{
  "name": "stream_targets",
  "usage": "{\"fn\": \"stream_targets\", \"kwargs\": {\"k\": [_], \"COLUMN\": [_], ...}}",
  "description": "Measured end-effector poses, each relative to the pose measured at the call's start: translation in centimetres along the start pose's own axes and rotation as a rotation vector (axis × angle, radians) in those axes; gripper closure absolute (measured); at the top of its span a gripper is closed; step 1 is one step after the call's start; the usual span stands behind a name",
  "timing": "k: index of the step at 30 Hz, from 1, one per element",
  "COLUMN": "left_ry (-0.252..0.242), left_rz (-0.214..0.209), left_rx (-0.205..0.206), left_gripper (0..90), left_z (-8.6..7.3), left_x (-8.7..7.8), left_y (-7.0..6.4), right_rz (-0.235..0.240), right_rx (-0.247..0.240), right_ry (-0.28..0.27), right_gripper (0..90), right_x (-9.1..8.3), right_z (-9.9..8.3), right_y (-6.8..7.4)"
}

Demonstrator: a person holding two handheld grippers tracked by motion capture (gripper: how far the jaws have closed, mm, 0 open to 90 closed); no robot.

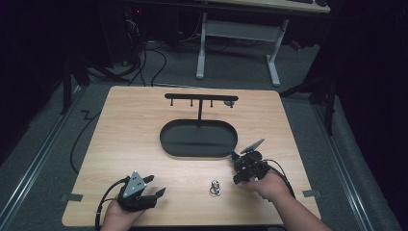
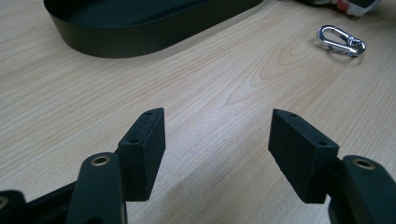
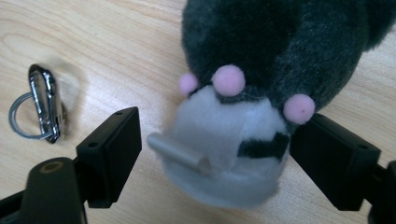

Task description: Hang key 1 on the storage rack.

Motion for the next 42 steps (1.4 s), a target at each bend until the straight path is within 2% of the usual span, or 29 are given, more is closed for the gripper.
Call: {"fn": "stream_targets", "kwargs": {"k": [1, 5, 11, 18, 22, 26, 29, 34, 39, 40, 41, 42], "left_ry": [0.002, 0.005, 0.008, 0.009, 0.008, 0.006, 0.008, 0.006, 0.006, 0.006, 0.008, 0.010], "left_rz": [0.001, 0.002, 0.002, 0.002, 0.004, 0.006, 0.006, 0.006, 0.007, 0.007, 0.007, 0.005], "left_rx": [0.001, 0.003, 0.000, 0.000, -0.005, -0.009, -0.011, -0.010, -0.009, -0.008, -0.007, -0.008], "left_gripper": [37.1, 37.1, 37.1, 37.1, 37.1, 37.2, 37.1, 37.1, 37.2, 37.2, 37.2, 37.2], "left_z": [0.0, 0.0, -0.1, -0.1, -0.2, -0.2, -0.2, -0.2, -0.2, -0.2, -0.2, -0.3], "left_x": [0.0, 0.1, 0.2, 0.2, 0.2, 0.1, 0.0, 0.0, 0.1, 0.1, 0.1, 0.1], "left_y": [0.0, 0.0, 0.0, 0.0, 0.1, 0.3, 0.4, 0.4, 0.3, 0.3, 0.3, 0.3], "right_rz": [-0.002, -0.007, -0.028, -0.026, -0.031, -0.029, -0.028, -0.023, -0.034, -0.028, -0.005, -0.012], "right_rx": [0.017, 0.027, 0.018, -0.003, -0.026, -0.038, -0.072, -0.086, -0.065, -0.077, -0.069, -0.056], "right_ry": [0.000, -0.004, -0.016, -0.042, -0.045, -0.040, -0.036, -0.034, -0.052, -0.057, -0.058, -0.082], "right_gripper": [23.5, 30.2, 35.5, 36.9, 46.2, 47.6, 48.1, 48.1, 48.1, 48.0, 48.1, 48.8], "right_x": [0.0, -0.1, -0.7, -0.1, -0.1, -0.3, -0.8, -1.5, -2.4, -2.4, -2.6, -2.8], "right_z": [0.1, 0.2, -0.3, -0.4, -0.4, -0.5, -0.8, -1.1, -1.5, -1.5, -1.6, -1.6], "right_y": [-0.2, -0.5, -1.5, -1.4, -1.4, -1.4, -1.1, -0.9, -1.2, -1.4, -1.4, -1.5]}}
Point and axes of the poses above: each handheld gripper's, and its own axes: x roughly forward along the jaws, z roughly out of its top, y roughly to its left, the point moved 5 cm from there along x, roughly forward along the jaws, and after that the axes turned 14 degrees about y, right-handed, at the moved point
